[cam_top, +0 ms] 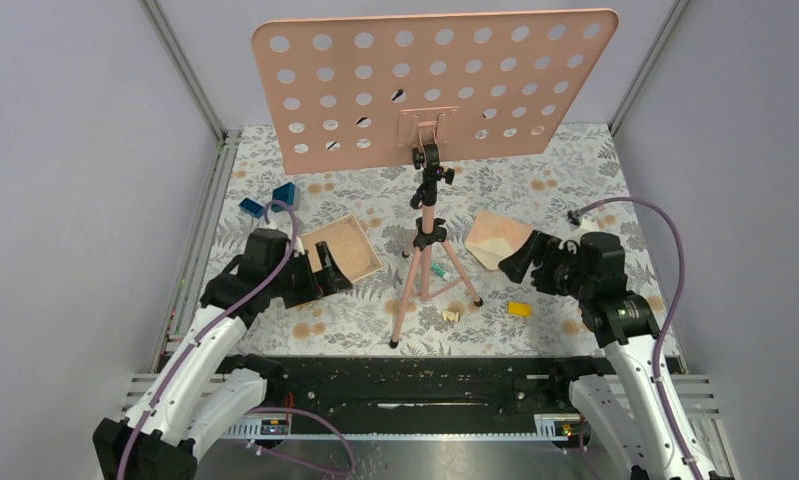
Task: Place the letter into the envelope and seal it
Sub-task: Move the distractor to the center of the board.
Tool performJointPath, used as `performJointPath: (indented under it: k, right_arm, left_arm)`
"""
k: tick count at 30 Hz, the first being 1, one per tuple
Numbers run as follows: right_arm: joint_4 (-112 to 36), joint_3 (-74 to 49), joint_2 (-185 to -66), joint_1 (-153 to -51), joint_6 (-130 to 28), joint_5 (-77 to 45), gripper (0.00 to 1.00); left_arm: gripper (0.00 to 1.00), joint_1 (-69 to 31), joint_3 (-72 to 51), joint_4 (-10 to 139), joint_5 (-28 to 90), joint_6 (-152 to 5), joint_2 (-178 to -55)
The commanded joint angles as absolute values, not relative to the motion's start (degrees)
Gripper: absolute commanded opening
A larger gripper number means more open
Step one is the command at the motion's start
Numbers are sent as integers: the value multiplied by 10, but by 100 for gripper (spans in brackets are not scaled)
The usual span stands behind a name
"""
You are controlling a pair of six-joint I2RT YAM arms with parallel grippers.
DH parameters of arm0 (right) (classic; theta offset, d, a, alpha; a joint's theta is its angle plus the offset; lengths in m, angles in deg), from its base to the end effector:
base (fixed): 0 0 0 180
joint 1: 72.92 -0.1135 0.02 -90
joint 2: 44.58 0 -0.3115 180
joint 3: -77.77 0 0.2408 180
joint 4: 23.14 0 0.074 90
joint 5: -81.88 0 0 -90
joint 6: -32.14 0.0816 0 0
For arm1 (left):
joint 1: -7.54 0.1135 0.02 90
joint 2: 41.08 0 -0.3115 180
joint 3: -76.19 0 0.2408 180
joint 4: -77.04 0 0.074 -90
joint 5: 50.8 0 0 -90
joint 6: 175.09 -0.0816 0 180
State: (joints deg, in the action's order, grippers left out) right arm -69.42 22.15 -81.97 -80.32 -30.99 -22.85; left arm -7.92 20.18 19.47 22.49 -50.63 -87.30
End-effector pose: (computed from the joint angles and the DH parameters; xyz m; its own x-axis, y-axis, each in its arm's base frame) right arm 0.1324 0.0381 0.3061 -0.5729 0.3664 -0.7332 -0.0989 0.8571 0.5055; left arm 0.1325 -0.0610 0.2667 -0.8384 -0.3304 -0.4336 -0.0398 0.8304 -0.5558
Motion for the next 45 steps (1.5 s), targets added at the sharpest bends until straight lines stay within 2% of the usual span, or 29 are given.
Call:
performJointPath:
  k: [1,8,12,15,18,23,30,38,45]
  right_arm:
    - [-698,249,-793,-839,-314,-320,100]
    - [-680,283,-769,-857,-296,-399,99]
    - [-638,310,-776,-869,-251,-445,96]
    - [-621,317,-786,-881,-234,-454,94]
    - [-608,324,-796,-885,-222,-455,93]
    - [-572,327,-820,-888,-198,-462,92]
    - [-501,348,-851,-889,-146,-484,92]
    - [-522,339,-857,-889,-161,-448,94]
    - [-514,344,-838,-889,-155,-402,95]
  left_arm:
    - [95,-145,218,230,199,-471,-873]
    - [95,-233,235,231,195,-474,-865]
    - [95,-243,240,244,211,-464,-857]
    - [96,-244,238,256,205,-446,-855]
    - [94,-249,239,283,149,-429,-871]
    - [93,-318,237,318,152,-402,-884]
    - [91,-359,262,400,111,-357,-868]
    - [90,-405,294,494,99,-300,-864]
    - [89,-467,286,526,167,-291,-905]
